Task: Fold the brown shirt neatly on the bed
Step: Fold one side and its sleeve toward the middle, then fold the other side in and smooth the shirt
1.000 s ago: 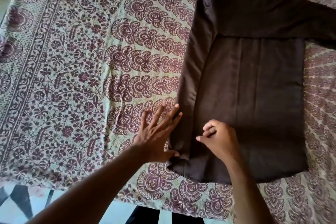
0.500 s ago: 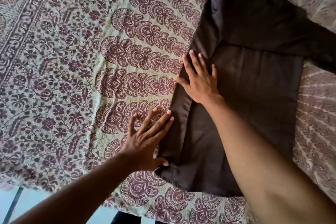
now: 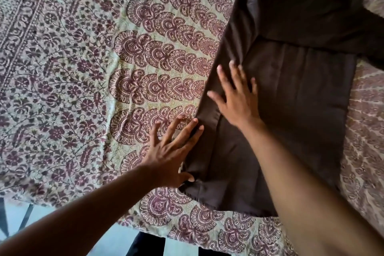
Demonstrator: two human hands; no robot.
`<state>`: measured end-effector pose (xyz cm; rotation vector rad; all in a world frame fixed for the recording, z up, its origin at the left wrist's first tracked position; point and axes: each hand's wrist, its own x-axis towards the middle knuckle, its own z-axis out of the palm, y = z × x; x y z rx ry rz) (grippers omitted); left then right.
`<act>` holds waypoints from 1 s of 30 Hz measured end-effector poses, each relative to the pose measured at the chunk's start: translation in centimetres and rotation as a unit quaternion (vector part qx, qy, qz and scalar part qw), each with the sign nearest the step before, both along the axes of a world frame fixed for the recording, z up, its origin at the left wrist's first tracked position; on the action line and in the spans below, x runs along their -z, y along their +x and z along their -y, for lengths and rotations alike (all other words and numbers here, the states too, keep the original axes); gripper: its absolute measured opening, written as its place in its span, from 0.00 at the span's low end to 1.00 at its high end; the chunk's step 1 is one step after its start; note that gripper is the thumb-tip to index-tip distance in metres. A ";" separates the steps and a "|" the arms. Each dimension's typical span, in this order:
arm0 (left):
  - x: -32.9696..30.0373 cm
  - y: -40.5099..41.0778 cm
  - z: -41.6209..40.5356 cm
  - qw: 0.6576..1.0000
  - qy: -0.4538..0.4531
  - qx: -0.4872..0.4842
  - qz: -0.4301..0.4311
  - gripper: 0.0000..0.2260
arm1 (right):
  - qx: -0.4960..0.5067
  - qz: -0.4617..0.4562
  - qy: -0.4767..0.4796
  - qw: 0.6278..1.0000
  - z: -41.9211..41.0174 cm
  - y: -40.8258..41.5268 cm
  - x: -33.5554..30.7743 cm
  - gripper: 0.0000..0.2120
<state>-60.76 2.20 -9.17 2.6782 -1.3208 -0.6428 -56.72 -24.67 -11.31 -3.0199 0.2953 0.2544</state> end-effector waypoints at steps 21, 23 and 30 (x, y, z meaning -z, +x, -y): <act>-2.5 4.5 6.7 0.996 0.088 -0.009 -0.007 0.65 | 0.089 0.008 0.110 0.990 4.2 5.7 -2.5 0.34; -3.3 4.3 7.9 0.998 0.045 -0.028 0.032 0.55 | 0.108 0.050 0.142 0.983 5.3 3.8 -3.2 0.32; -5.5 6.9 21.0 0.994 -0.073 -0.037 0.074 0.45 | 0.187 0.166 0.235 0.939 17.1 -2.4 -6.1 0.23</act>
